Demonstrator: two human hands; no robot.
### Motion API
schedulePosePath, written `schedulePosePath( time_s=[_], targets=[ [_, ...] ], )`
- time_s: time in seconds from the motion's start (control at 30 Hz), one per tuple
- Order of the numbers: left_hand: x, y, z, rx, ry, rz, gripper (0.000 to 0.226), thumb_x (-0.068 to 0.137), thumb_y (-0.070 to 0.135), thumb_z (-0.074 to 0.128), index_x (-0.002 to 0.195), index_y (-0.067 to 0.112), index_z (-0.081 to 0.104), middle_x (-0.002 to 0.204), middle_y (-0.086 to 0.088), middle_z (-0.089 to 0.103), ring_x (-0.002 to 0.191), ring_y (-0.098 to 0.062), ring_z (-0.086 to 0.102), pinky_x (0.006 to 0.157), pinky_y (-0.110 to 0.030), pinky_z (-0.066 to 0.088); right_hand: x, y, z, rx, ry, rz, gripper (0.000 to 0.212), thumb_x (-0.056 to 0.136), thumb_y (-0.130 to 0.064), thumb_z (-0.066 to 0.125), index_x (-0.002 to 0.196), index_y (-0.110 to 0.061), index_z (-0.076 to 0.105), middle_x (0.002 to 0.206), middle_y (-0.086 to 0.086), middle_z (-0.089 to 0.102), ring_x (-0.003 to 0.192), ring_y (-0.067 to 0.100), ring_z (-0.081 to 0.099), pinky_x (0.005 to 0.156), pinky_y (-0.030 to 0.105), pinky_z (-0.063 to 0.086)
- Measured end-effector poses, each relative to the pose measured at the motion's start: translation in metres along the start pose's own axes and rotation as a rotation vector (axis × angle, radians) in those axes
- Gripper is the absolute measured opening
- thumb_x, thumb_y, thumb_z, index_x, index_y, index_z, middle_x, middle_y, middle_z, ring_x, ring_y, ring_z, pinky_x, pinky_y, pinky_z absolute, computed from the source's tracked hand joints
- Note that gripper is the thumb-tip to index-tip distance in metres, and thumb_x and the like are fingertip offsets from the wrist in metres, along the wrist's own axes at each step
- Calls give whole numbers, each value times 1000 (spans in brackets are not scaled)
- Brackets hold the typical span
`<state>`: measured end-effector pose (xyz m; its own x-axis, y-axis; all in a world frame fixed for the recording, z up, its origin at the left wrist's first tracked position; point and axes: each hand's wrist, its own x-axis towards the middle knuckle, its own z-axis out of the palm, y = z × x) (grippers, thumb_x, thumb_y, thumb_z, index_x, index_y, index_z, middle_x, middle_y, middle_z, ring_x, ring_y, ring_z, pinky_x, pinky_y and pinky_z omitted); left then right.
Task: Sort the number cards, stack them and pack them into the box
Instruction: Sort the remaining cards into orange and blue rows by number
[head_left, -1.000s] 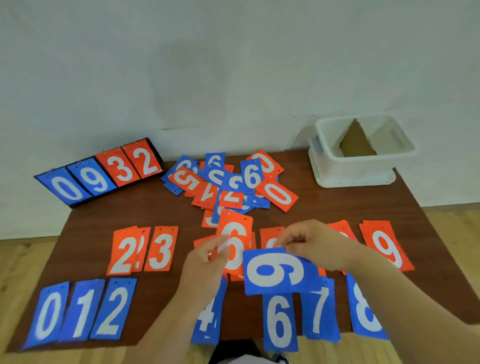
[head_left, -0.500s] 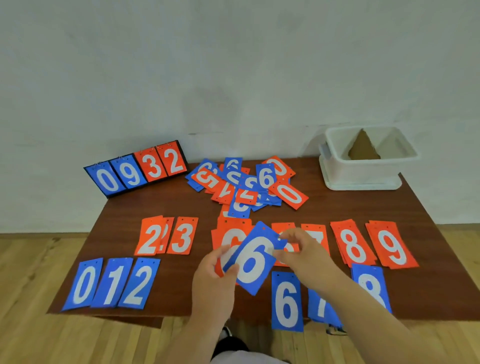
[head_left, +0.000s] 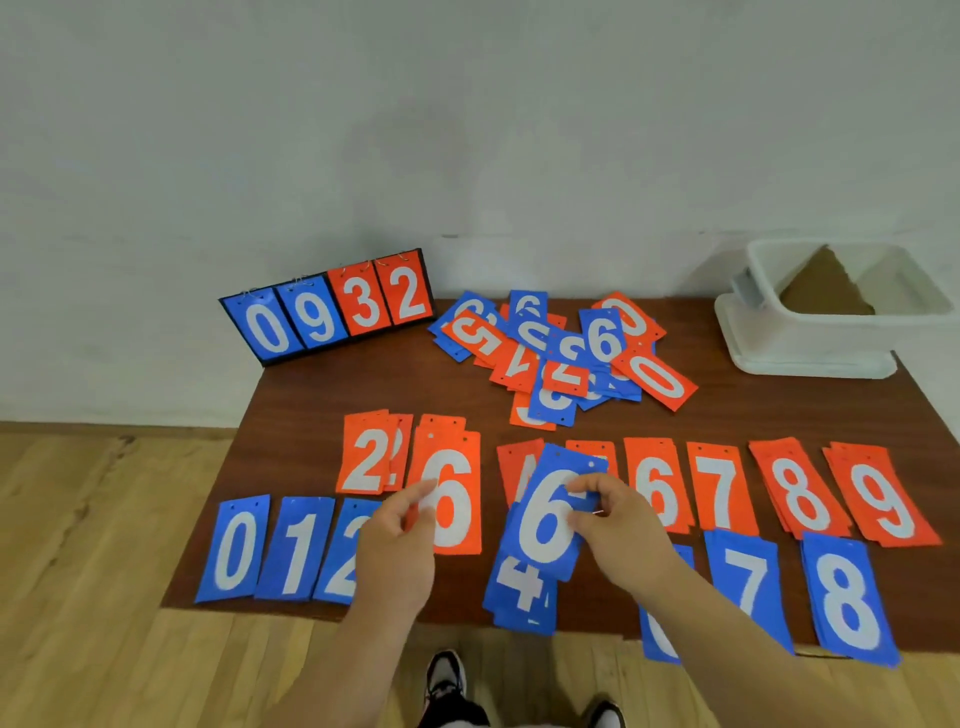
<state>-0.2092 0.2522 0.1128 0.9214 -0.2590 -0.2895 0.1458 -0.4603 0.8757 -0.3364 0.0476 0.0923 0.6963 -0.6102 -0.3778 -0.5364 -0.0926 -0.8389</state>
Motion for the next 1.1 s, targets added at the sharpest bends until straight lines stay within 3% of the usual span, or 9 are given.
schedulePosePath(
  time_s=[0.1,0.17,0.33,0.5,0.63,0.73,0.93,1.0,1.1],
  targets=[
    [27,-23,-41,27,10,-45,28,101,20,60,116,42,67,135,4,61,124,-21,58,95,-33,55,9,-7,25,-70,3,24,28,96,-15,66,114,-35,59,118,-10,62,89,21,70,69,39,62],
    [38,-35,-59,32,-11,-71,29,100,19,62,111,46,65,134,3,60,122,-24,59,91,-39,59,12,-10,36,-71,27,43,29,97,-16,66,115,-36,58,118,-9,61,90,15,69,68,38,63],
    [60,-51,-65,87,-146,-33,33,99,14,63,123,37,65,140,5,56,132,-19,53,93,-28,55,9,-6,47,-15,60,106,33,95,-14,69,118,-35,57,122,-5,61,98,13,67,69,33,64],
    [64,-43,-41,111,-292,-10,33,99,12,63,124,34,65,130,12,55,125,-11,51,85,-14,47,-9,17,37,45,142,181,36,94,-13,70,122,-32,57,120,-5,66,100,9,67,69,27,62],
    [57,-34,-12,151,-367,16,34,99,12,63,121,37,65,131,11,56,126,-13,52,93,-21,48,-26,48,2,-125,119,236,43,96,-12,65,130,-35,51,117,-7,65,95,9,66,71,30,61],
    [46,-27,11,179,-425,-16,33,100,14,62,123,38,63,130,12,53,115,-7,50,76,-12,50,-32,78,-30,-318,55,272,47,97,-13,62,135,-35,48,113,-7,64,89,12,67,71,36,61],
    [6,-27,58,181,-389,-77,32,98,18,67,124,35,61,129,9,56,118,-15,56,66,-14,57,-12,128,-64,-490,-68,249,51,101,-16,58,146,-30,41,127,4,64,87,14,61,51,15,47],
    [-8,-31,74,166,-366,-90,31,97,19,68,122,37,62,131,7,58,120,-21,59,75,-24,62,0,139,-65,-579,-115,222,53,102,-17,54,150,-30,37,130,5,62,87,15,60,54,16,45],
    [-28,-35,98,189,-329,-114,31,98,19,67,123,37,63,134,7,57,122,-18,57,87,-30,61,12,151,-67,-740,-123,161,51,101,-23,55,149,-31,41,139,5,48,111,24,58,81,31,56]
  ],
)
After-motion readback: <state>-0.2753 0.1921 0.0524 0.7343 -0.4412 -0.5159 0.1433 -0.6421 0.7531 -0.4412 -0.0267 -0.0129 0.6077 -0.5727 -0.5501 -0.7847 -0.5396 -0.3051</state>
